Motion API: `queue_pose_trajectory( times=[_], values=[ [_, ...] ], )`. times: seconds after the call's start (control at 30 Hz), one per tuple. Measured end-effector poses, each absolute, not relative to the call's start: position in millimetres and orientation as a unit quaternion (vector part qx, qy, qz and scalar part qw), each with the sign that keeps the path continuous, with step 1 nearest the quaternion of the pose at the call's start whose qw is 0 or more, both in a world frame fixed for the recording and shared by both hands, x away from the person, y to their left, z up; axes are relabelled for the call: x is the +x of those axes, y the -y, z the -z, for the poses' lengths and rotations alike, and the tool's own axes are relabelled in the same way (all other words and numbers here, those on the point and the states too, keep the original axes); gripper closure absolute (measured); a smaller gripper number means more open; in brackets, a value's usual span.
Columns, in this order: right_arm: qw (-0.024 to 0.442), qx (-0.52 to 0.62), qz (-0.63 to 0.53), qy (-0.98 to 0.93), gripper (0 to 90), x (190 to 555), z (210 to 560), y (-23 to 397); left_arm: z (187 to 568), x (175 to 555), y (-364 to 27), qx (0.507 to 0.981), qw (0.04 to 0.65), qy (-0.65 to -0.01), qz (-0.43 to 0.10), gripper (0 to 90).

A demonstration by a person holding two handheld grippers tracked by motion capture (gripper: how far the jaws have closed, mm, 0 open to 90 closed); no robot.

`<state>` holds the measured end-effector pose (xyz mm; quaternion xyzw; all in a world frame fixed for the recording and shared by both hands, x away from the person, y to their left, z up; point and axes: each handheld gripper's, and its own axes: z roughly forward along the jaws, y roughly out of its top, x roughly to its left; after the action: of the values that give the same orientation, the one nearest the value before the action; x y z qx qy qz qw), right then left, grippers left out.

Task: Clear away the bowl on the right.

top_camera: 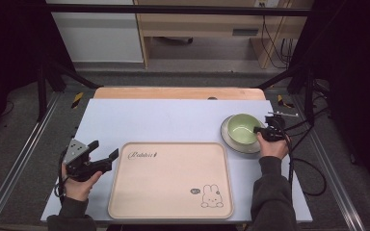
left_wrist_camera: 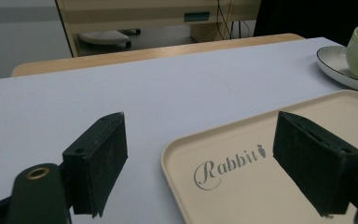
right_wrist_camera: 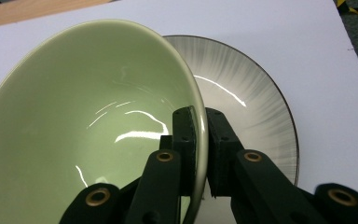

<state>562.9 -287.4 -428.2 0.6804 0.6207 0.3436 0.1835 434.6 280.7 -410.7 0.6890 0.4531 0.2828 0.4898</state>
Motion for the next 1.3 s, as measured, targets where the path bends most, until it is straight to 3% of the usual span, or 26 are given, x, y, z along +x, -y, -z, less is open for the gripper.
queue_pose_trajectory(
  times=[1.3],
  values=[
    [0.193,0.568,-0.422,-0.679,83.9,517.6,363.6,240.5,409.6,431.8,-273.5,0.697,0.494,-0.438,-0.280,17.1]
  ],
)
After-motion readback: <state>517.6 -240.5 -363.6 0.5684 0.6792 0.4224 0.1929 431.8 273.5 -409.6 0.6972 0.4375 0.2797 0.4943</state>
